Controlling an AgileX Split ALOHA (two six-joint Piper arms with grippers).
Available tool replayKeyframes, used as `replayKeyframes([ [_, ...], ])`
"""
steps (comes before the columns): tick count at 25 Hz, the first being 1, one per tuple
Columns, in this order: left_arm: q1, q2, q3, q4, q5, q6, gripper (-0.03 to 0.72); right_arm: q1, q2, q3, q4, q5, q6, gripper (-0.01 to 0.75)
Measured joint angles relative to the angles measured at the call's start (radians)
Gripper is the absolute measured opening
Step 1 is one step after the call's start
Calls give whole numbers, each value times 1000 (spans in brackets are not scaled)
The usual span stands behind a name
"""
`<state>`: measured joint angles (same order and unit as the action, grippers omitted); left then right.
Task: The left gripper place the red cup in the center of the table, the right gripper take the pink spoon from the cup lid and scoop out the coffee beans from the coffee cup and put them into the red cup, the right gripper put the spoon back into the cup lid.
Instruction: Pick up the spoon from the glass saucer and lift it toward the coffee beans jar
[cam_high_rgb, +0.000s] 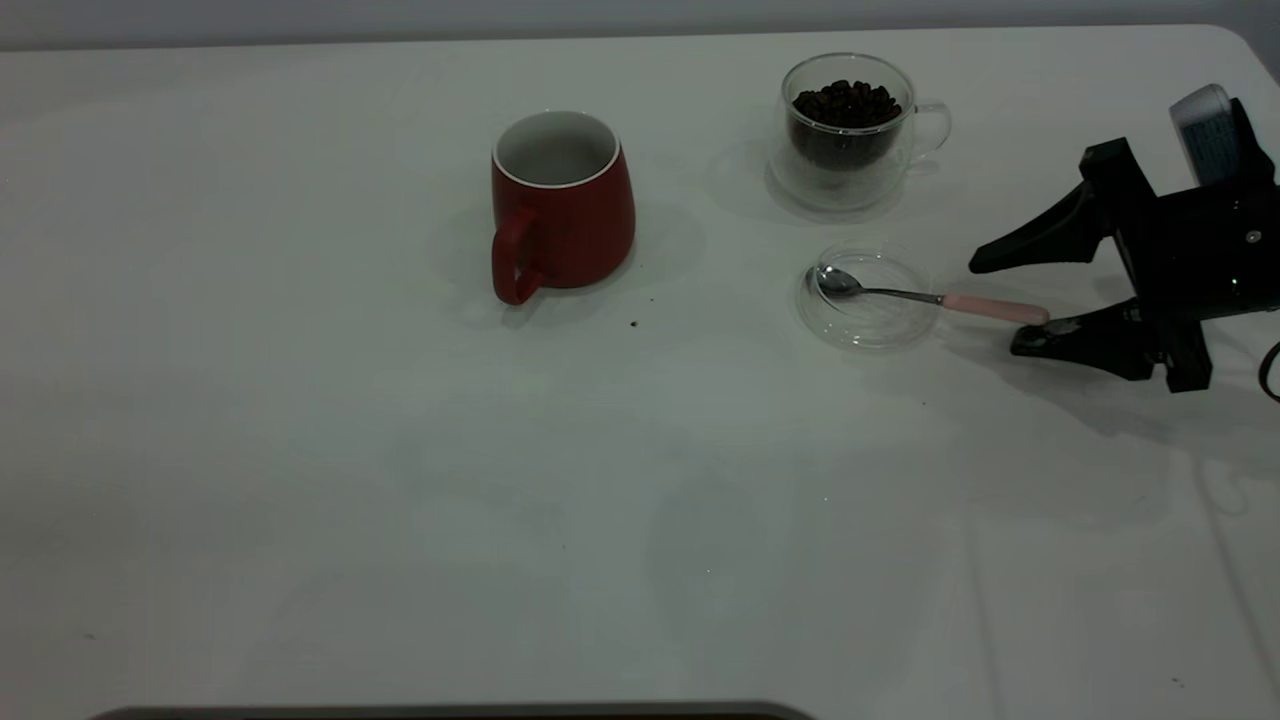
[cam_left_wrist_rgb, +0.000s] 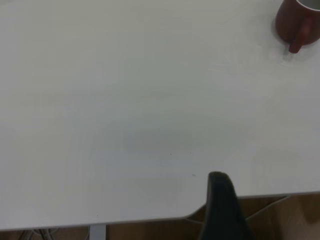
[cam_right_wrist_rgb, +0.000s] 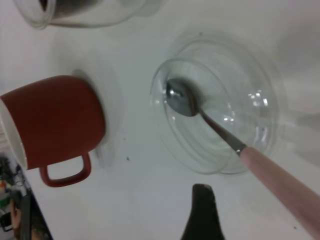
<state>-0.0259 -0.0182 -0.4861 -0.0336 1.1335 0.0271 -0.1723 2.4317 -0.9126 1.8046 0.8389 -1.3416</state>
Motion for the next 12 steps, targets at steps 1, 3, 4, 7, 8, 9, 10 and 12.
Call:
replayKeyframes([
  [1,0,0,0,0,0,0,529,0,3,0,0,4,-7,616],
  [3,0,0,0,0,0,0,529,0,7,0,0,13,-25,573],
  [4,0,0,0,0,0,0,529,0,8,0,0,16,-35,549],
  [7,0,0,0,0,0,0,529,0,8,0,0,31,-49,475],
  [8,0,0,0,0,0,0,529,0,8,0,0,38,-54,454],
  [9,0,0,0,0,0,0,529,0,8,0,0,46,-60,428],
  [10,0,0,0,0,0,0,529,0,8,0,0,53,-66,402],
  [12,0,0,0,0,0,0,529,-2,8,0,0,60,-73,351],
])
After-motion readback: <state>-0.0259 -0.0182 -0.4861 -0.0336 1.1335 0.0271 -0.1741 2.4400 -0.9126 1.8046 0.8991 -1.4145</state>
